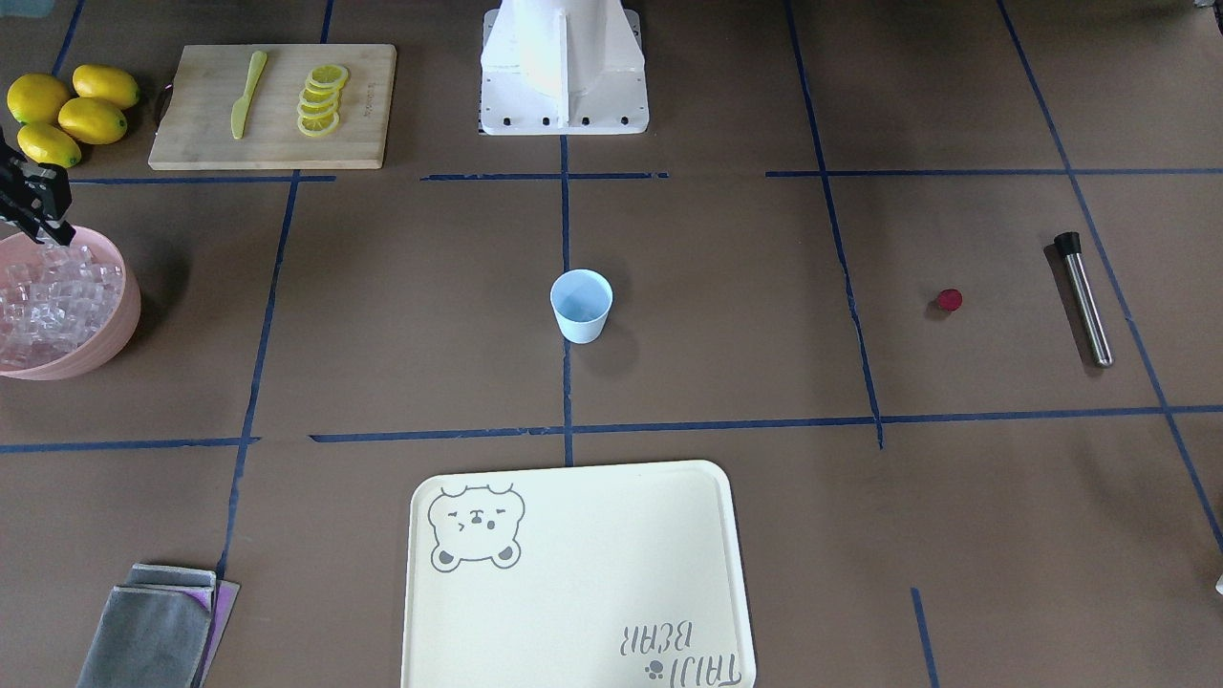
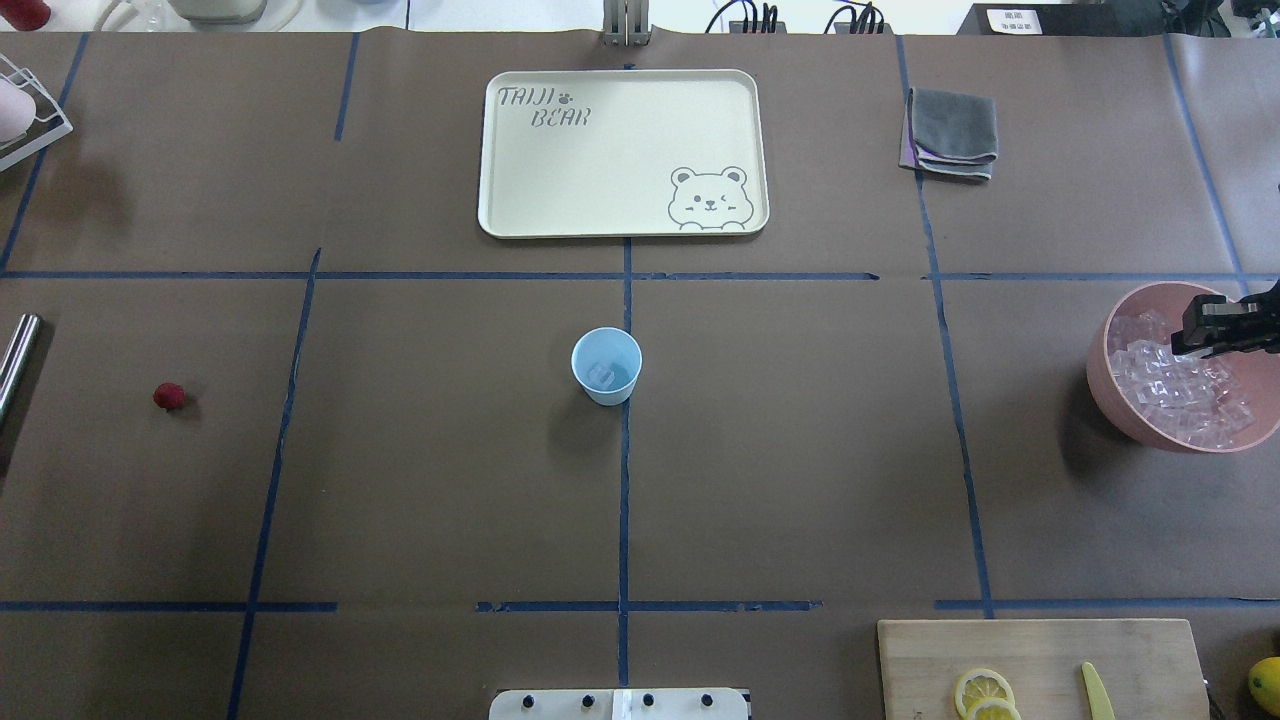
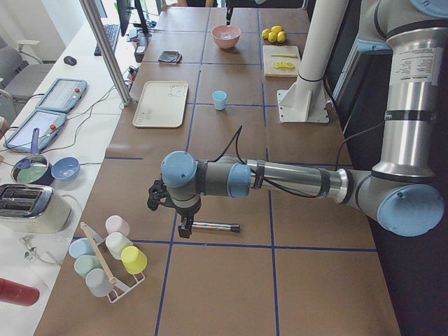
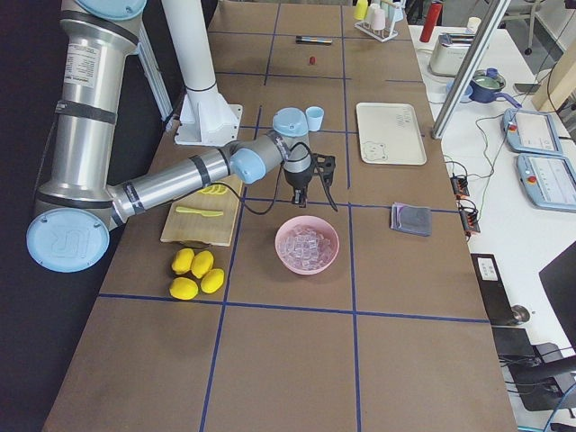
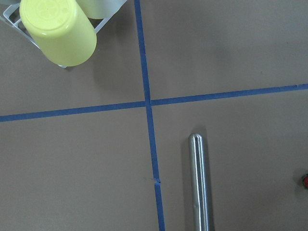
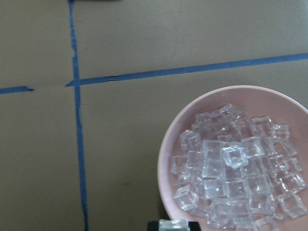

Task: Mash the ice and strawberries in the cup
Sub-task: 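Lower the right gripper into the bowl and grasp another ice cube, then carry the ice cube over the pale blue cup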

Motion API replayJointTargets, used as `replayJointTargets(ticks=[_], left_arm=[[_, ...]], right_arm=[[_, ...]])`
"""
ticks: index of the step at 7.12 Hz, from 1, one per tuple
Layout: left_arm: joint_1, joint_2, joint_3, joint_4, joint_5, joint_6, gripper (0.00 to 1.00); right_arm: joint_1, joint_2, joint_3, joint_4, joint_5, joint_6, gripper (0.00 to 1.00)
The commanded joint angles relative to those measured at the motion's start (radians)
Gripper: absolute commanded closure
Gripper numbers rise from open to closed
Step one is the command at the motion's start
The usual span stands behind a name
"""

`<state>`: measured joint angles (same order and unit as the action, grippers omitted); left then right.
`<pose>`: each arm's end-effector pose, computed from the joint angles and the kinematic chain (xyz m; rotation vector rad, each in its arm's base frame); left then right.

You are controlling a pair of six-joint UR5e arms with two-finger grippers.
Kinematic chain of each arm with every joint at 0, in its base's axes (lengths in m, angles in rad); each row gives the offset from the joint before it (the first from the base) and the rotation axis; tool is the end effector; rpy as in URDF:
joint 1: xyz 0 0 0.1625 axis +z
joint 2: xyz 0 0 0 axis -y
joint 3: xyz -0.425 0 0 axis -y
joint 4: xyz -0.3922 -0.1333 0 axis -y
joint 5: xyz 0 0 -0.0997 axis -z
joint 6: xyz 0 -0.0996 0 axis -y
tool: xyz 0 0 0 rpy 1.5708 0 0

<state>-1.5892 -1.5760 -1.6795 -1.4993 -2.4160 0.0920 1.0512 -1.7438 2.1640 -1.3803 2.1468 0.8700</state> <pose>-0.0679 -0.4931 0.6047 0.0865 0.8419 0.0871 -0.1372 -0.3990 0.4324 0.0988 -0.8082 0.1550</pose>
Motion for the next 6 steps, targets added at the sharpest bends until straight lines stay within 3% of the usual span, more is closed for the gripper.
replayJointTargets(ticks=[1,3,4,6], left_arm=[[0.000,0.002,-0.002,-0.007,0.001,0.000,0.00],[0.000,0.004,-0.002,-0.007,0.003,0.002,0.00],[0.002,0.004,-0.002,-0.007,0.011,0.000,0.00],[0.005,0.004,-0.003,-0.009,0.009,-0.002,0.00]], right_arm=[[-0.099,0.123,0.030,-0.069,-0.054,0.000,1.00],[-0.242,0.527,0.019,-0.463,-0.154,0.012,1.00],[-0.304,0.666,-0.022,-0.550,-0.177,0.038,1.00],[-0.445,0.765,-0.065,-0.548,-0.298,0.150,1.00]])
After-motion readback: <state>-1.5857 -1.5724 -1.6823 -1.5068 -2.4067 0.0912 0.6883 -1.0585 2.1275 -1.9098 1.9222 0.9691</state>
